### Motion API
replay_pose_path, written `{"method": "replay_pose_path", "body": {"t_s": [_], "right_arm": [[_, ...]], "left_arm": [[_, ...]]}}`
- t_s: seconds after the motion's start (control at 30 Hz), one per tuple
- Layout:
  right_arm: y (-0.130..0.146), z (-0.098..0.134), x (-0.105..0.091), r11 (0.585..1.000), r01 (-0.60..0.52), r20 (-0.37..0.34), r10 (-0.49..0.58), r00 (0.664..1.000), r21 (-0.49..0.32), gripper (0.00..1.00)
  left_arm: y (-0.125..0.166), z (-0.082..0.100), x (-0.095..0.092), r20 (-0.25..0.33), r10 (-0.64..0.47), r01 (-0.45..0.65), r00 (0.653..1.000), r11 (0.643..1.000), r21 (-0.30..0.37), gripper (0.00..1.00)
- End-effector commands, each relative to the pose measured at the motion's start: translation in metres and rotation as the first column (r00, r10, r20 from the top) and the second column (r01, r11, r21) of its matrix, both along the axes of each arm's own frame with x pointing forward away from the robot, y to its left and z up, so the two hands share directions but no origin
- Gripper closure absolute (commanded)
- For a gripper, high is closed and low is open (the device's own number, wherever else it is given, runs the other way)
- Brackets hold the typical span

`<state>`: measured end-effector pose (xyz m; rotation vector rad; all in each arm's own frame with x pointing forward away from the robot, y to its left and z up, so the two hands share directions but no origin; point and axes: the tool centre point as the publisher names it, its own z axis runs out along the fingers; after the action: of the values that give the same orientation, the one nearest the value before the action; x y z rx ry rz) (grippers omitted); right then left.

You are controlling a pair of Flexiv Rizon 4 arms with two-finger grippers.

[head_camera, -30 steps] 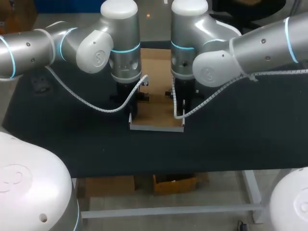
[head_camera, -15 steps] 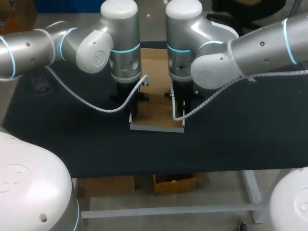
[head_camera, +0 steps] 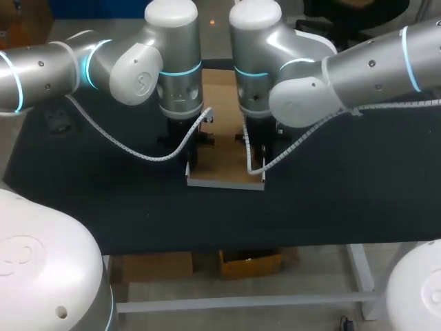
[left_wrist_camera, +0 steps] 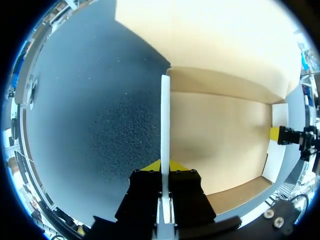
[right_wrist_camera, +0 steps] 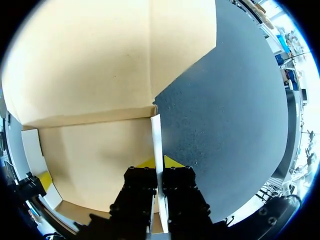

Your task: Assemble the packaging by folding the flat box into shape, placing the metal phone stand inside, and closing the box properly

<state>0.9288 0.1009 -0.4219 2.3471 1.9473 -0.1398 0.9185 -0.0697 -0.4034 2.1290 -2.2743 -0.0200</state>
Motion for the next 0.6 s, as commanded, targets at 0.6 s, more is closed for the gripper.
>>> {"method": "replay_pose_path", "body": {"t_s": [0.6], "right_arm": [[0.0087,-0.0040,-0.0038,0.961,0.169,0.087,-0.153,0.984,-0.217,1.00]], "left_arm": [[0.0015,0.0009,-0.0005,0.001,0.001,-0.001,1.000,1.000,0.006,1.00]]}}
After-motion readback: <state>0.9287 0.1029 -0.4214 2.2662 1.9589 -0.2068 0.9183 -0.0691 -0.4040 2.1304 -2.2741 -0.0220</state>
